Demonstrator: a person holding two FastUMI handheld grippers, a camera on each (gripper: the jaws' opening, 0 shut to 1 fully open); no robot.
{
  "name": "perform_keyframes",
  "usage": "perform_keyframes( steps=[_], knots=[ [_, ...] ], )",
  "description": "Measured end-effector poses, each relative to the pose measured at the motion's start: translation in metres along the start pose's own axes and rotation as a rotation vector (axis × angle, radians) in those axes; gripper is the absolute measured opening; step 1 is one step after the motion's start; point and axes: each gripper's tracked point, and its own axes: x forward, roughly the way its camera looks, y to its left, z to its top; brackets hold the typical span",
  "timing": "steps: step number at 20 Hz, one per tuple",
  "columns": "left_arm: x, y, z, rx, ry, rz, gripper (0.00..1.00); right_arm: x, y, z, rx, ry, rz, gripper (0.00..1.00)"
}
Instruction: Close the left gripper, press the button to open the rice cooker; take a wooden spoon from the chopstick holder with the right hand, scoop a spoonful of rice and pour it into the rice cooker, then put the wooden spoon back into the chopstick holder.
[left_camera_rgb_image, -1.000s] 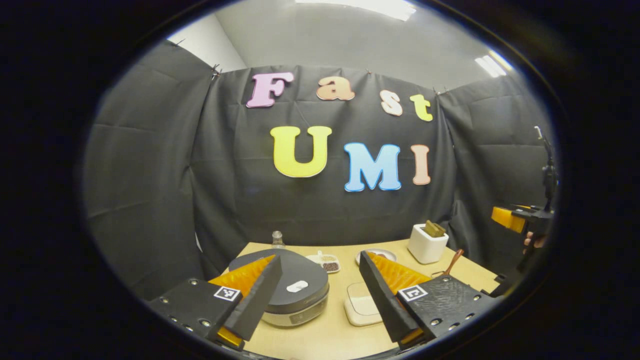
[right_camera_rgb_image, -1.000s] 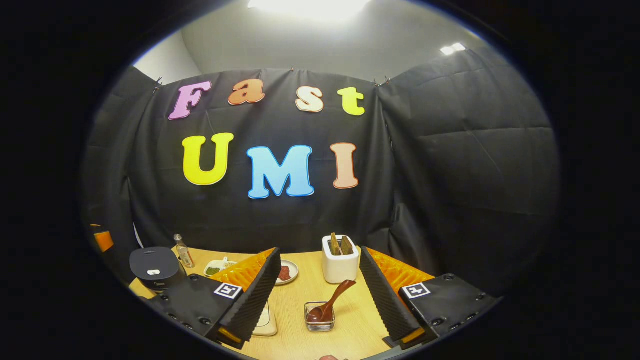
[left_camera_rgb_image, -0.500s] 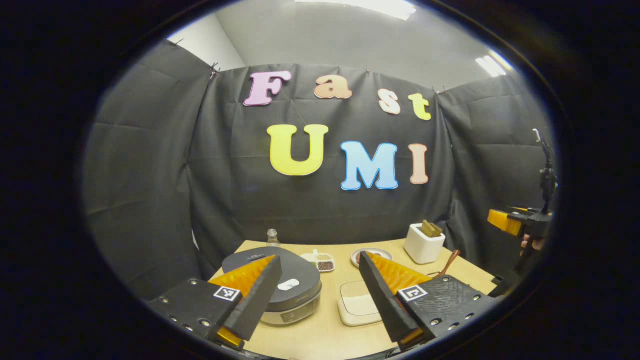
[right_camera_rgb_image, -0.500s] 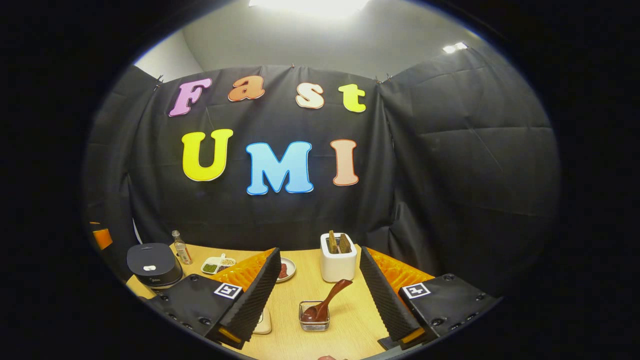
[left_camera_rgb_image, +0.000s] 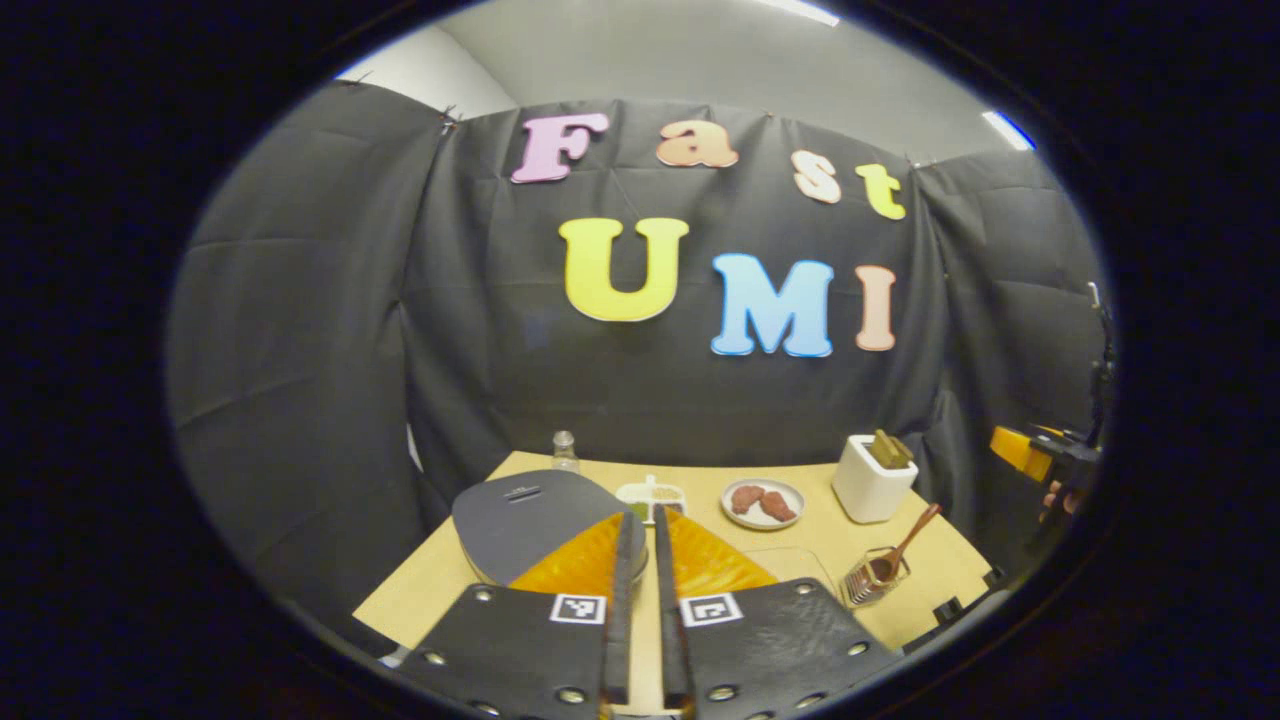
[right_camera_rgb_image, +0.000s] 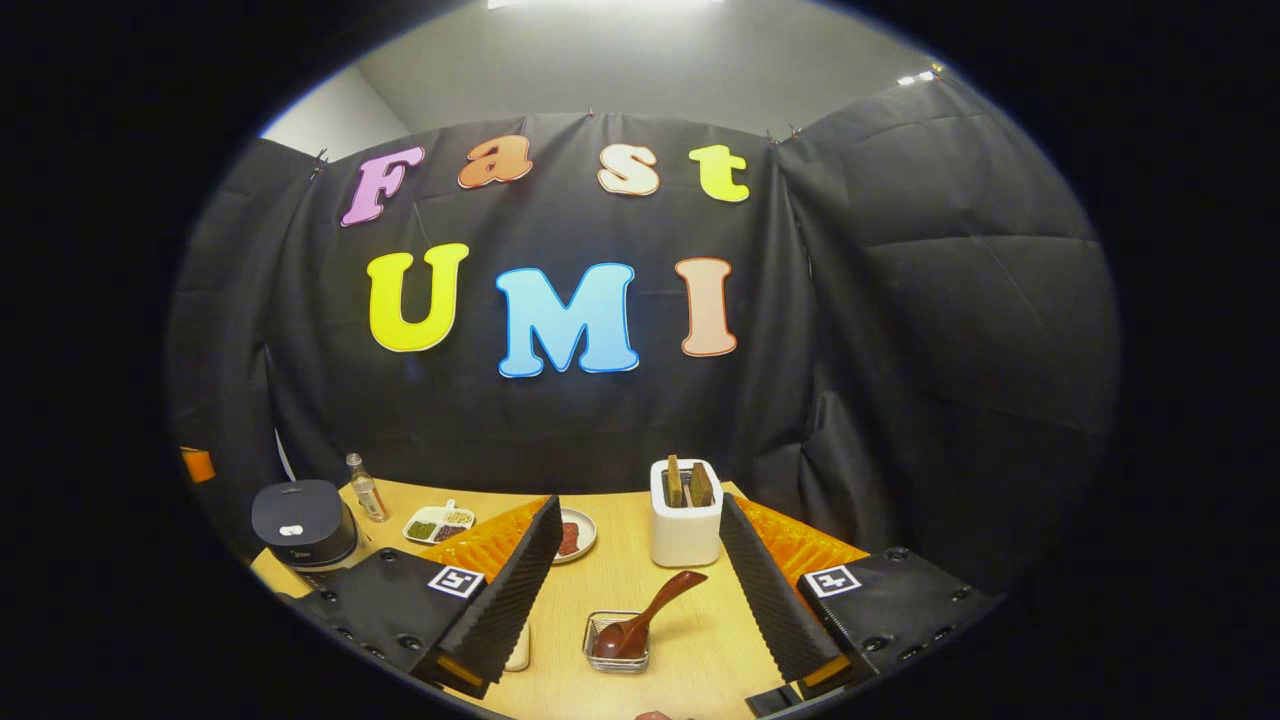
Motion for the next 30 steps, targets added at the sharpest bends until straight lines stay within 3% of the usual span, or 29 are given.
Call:
perform_keyframes(
  steps=[1, 3, 4, 10, 13, 14, 21, 23, 24, 25, 26, 28, 30],
  knots=[
    [0.001, -0.013, -0.002, -0.036, 0.027, -0.012, 0.08, 0.008, -0.006, -0.001, -0.002, 0.007, 0.01, 1.0],
    [0.01, -0.013, 0.001, -0.09, 0.046, 0.032, 0.08, 0.021, -0.019, 0.003, -0.007, 0.001, 0.024, 1.0],
    [0.015, -0.014, 0.001, -0.113, 0.061, 0.046, 0.01, 0.028, -0.024, 0.004, -0.011, -0.01, 0.034, 1.0],
    [0.017, -0.019, -0.022, -0.119, 0.202, 0.134, 0.01, 0.059, -0.05, -0.019, 0.001, 0.02, 0.119, 1.0],
    [0.035, -0.013, -0.03, -0.124, 0.239, 0.134, 0.01, 0.062, -0.061, -0.031, -0.001, 0.043, 0.11, 1.0],
    [0.044, -0.006, -0.035, -0.129, 0.26, 0.137, 0.01, 0.061, -0.061, -0.036, 0.0, 0.055, 0.099, 0.95],
    [0.117, 0.032, -0.095, -0.251, 0.416, 0.033, 0.01, 0.048, -0.045, -0.044, 0.021, 0.113, -0.042, 0.98],
    [0.131, 0.046, -0.109, -0.21, 0.45, 0.0, 0.01, 0.039, -0.047, -0.041, 0.014, 0.132, -0.094, 0.98],
    [0.138, 0.053, -0.115, -0.188, 0.464, -0.019, 0.06, 0.035, -0.045, -0.034, 0.014, 0.115, -0.116, 0.98],
    [0.144, 0.056, -0.12, -0.177, 0.48, -0.046, 0.06, 0.03, -0.042, -0.028, 0.005, 0.098, -0.134, 0.98],
    [0.149, 0.057, -0.125, -0.17, 0.495, -0.073, 0.0, 0.024, -0.038, -0.026, -0.014, 0.093, -0.156, 0.98],
    [0.158, 0.06, -0.133, -0.149, 0.516, -0.12, 0.06, 0.013, -0.03, -0.026, -0.031, 0.095, -0.198, 0.98],
    [0.166, 0.061, -0.139, -0.139, 0.529, -0.161, 0.01, 0.0, -0.013, -0.022, 0.002, 0.091, -0.22, 0.98]
  ],
)
